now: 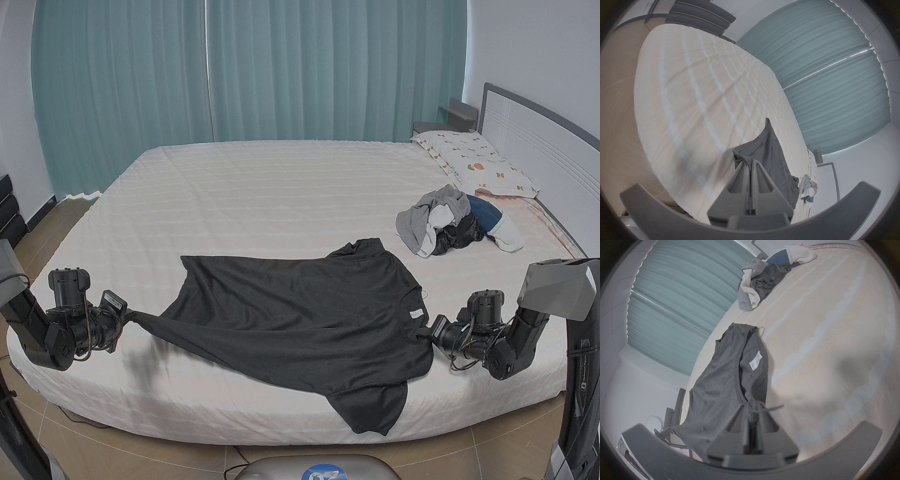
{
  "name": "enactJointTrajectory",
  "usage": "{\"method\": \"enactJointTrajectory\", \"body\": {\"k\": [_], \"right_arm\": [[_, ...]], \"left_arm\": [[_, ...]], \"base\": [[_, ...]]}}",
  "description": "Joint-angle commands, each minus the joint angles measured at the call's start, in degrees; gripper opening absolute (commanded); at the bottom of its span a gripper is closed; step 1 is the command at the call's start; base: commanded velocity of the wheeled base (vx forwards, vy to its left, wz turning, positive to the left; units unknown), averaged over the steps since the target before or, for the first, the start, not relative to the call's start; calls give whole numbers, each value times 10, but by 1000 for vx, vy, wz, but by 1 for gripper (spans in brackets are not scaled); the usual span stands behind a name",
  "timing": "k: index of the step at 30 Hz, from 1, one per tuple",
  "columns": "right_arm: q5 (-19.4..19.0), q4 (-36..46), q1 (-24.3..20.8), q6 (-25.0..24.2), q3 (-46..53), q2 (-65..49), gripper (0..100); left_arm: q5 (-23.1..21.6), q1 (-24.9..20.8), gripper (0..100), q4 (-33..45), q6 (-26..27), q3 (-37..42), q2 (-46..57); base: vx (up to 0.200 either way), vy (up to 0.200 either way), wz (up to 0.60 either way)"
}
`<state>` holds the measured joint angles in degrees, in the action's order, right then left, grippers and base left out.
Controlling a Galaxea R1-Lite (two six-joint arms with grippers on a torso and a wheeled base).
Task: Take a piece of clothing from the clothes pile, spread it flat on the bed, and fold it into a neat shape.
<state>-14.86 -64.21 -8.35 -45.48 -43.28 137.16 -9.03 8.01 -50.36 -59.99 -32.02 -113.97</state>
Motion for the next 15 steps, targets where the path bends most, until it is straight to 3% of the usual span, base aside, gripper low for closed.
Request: {"method": "enactJointTrajectory", "body": {"k": [1,9,14,15], "right_arm": [[2,17,19,0,-81,1,0],[2,94,21,2,-186,22,0],[3,102,21,5,-217,56,0],[3,102,23,4,-225,63,100]], "left_arm": [[-1,0,0,-1,0,1,-7],[0,0,0,-2,0,-4,-39],[-2,0,0,-2,0,-5,-48],[-3,0,0,-2,0,-5,-49]], "base": [[0,0,0],[0,0,0],[0,0,0],[0,0,0]]}}
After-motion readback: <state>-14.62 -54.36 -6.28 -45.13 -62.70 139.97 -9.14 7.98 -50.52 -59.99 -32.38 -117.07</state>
